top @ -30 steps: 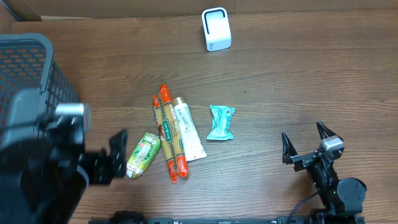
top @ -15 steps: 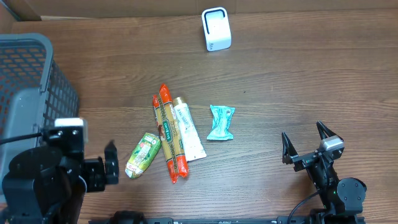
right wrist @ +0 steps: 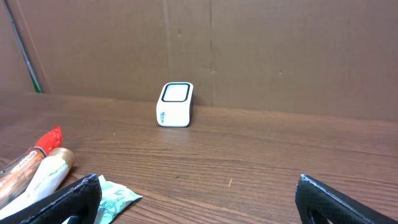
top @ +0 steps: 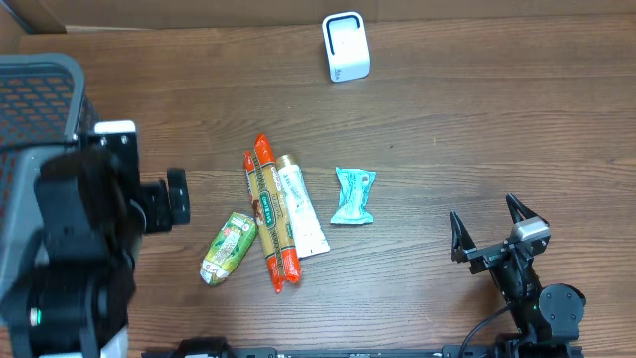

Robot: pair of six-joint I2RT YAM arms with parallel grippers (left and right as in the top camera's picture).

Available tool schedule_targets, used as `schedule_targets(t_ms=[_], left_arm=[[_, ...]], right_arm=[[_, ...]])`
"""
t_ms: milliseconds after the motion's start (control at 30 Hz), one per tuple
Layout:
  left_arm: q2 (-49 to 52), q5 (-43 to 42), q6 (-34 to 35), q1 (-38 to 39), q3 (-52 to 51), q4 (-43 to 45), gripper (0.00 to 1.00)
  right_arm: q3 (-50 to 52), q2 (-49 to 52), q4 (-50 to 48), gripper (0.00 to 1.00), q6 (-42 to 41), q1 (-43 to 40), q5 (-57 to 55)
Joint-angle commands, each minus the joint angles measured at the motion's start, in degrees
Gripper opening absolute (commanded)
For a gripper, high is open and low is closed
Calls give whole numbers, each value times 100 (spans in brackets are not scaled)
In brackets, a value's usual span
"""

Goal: Scan the item barcode
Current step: 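Withdraw the left gripper to the left side above the basket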

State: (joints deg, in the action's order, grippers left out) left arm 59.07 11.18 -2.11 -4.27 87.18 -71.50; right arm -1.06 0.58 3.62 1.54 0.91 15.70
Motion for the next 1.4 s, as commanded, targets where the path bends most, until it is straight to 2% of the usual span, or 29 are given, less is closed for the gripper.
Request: schedule_targets(t_ms=[0,167,333,1367], left_arm=[[437,-1141,-339,-697,-90,66,100],[748,-2435,-721,-1652,-90,66,100],[835,-3432,-1038,-2133,-90,105,100],[973,-3458,-1034,-2131,-90,-46,100]], right_arm=[[61,-42,-33,100,22,37,22],[61,-42,-33,100,22,37,22],[61,-42,-33,100,22,37,22],[61,-42,-33,100,22,37,22]])
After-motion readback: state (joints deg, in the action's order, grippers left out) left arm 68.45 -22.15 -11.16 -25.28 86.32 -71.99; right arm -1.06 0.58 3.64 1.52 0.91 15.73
